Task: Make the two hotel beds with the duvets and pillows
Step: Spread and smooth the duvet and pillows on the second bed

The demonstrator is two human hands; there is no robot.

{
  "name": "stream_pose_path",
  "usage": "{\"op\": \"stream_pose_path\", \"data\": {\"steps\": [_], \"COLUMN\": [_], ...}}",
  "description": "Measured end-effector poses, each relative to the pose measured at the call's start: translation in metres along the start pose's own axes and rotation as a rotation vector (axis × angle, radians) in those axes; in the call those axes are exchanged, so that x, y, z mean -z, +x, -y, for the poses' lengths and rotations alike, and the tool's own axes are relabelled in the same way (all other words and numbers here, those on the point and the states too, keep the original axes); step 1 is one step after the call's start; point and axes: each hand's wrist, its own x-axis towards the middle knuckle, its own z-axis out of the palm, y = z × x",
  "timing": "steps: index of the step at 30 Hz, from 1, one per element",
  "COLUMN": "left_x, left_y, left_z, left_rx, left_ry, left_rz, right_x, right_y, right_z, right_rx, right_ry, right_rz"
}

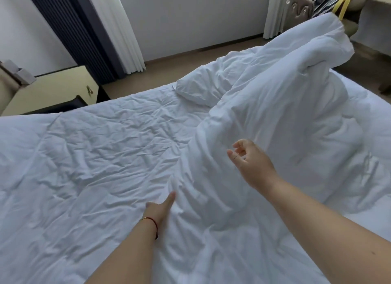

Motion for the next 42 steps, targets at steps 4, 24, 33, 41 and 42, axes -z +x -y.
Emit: {"op": "stream_pose_path", "data": {"steps": [4, 24, 33, 41, 42], "left_x": [-0.02, -0.145, -0.256, -0.111, -0.083], "left_y": [-0.04, -0.076, -0.067, -0.094, -0.099], "left_z": [-0.002, -0.012, -0.028, -0.093, -0.107], "left_rx": [-0.38, -0.028, 0.175, -0.146, -0.226], "left_ry": [-0.047, -0.133, -0.518, -0.704, -0.692], "left_rz": [0.118, 0.469, 0.696, 0.903, 0.885], "right_x": [-0.03, 0.109, 0.122, 0.089, 0.08], "right_y": [0.01, -0.069, -0.098, -0.079, -0.074], "right_z": [0.025, -0.099, -0.13, -0.027, -0.005], "right_rx": [0.155, 0.024, 0.067, 0.005, 0.034], "right_ry": [-0.101, -0.841, -0.709, 0.364, 0.4], "right_rz": [0.129, 0.589, 0.305, 0.176, 0.172]}}
